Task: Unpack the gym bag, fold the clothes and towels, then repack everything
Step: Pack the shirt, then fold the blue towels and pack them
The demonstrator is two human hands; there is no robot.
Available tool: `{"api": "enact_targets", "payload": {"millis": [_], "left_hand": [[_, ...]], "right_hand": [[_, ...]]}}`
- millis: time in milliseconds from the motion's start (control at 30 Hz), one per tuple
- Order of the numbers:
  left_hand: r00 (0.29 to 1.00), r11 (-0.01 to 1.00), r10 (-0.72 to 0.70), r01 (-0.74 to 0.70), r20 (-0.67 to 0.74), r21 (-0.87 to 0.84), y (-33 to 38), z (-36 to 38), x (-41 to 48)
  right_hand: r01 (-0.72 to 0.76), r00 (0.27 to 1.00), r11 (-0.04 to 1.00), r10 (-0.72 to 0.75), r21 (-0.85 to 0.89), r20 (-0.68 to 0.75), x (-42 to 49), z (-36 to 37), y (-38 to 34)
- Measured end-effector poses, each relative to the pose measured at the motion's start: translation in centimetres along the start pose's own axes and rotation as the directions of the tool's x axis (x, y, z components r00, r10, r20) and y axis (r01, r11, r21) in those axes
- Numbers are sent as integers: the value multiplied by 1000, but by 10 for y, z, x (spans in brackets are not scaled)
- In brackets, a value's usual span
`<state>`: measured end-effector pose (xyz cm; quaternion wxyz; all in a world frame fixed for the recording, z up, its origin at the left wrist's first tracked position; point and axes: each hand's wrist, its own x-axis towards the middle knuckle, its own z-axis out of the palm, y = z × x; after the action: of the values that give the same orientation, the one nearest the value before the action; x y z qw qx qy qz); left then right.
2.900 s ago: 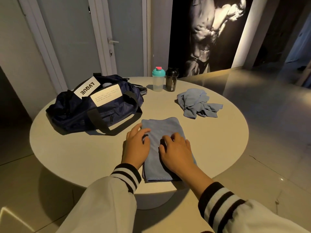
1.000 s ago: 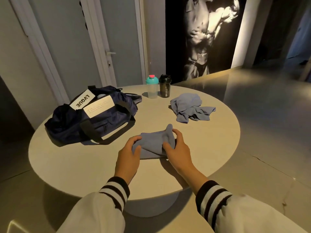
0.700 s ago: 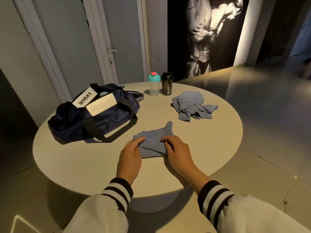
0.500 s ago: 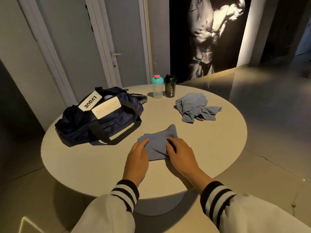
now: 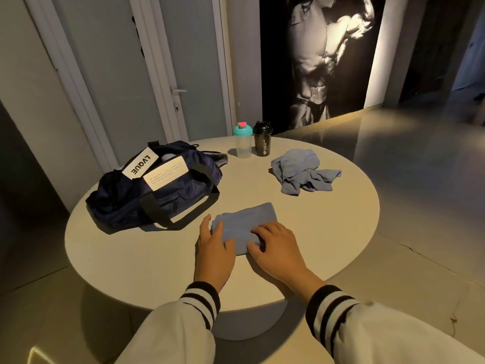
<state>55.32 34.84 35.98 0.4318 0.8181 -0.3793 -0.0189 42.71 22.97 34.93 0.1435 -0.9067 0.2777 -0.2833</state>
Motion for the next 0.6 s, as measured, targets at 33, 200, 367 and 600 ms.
{"api": "enact_targets", "payload": {"millis": [33, 200, 367, 600], "left_hand": [[1000, 1000, 8, -8, 3, 29, 1, 0, -1], [943, 908, 293, -327, 161, 263, -3, 5, -2], [975, 952, 163, -196, 151, 236, -16, 11, 7], [989, 989, 143, -144, -31, -39, -8, 2, 2]], "right_hand": [[10, 1000, 1000, -10, -9, 14, 0, -1, 0], [11, 996, 997, -17, 77, 82, -1, -6, -2], [-65, 998, 997, 66, 46, -23, -2, 0, 4], [37, 992, 988, -18, 148, -127, -6, -7, -2]]}}
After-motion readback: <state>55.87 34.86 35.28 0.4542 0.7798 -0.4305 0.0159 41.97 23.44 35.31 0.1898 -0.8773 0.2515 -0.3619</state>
